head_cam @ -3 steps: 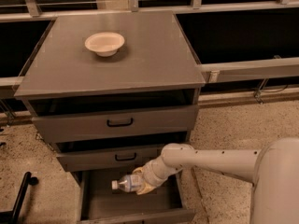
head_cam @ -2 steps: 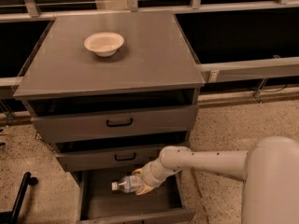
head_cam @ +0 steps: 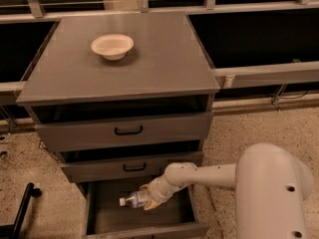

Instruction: Place blue plastic bottle into bottom drawer

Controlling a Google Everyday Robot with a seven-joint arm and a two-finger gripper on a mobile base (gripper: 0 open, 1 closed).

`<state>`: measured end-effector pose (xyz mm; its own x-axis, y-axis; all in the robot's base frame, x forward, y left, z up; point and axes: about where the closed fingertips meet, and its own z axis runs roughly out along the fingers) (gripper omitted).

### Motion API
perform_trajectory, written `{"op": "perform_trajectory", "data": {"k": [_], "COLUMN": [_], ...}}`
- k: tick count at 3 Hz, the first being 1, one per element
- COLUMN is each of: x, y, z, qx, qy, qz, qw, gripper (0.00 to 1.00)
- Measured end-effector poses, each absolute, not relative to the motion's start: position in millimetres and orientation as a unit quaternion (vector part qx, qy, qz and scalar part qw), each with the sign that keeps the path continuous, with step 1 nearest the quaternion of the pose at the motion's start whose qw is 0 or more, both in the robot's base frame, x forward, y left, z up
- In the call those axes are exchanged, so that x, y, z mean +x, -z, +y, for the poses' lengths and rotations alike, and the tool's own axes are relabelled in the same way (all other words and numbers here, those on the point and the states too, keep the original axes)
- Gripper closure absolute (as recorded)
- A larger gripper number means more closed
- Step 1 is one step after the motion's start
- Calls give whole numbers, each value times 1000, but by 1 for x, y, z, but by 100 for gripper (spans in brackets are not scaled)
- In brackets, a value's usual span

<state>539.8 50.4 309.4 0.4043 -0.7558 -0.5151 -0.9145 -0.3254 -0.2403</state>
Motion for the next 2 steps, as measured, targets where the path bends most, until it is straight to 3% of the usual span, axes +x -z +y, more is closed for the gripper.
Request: {"op": "perform_trajectory", "data": {"k": [2], "x": [547], "y": [-267], "z": [47], "qx": [-795], "qy": [-136], "qz": [533], "qw": [254], "gripper": [100]}}
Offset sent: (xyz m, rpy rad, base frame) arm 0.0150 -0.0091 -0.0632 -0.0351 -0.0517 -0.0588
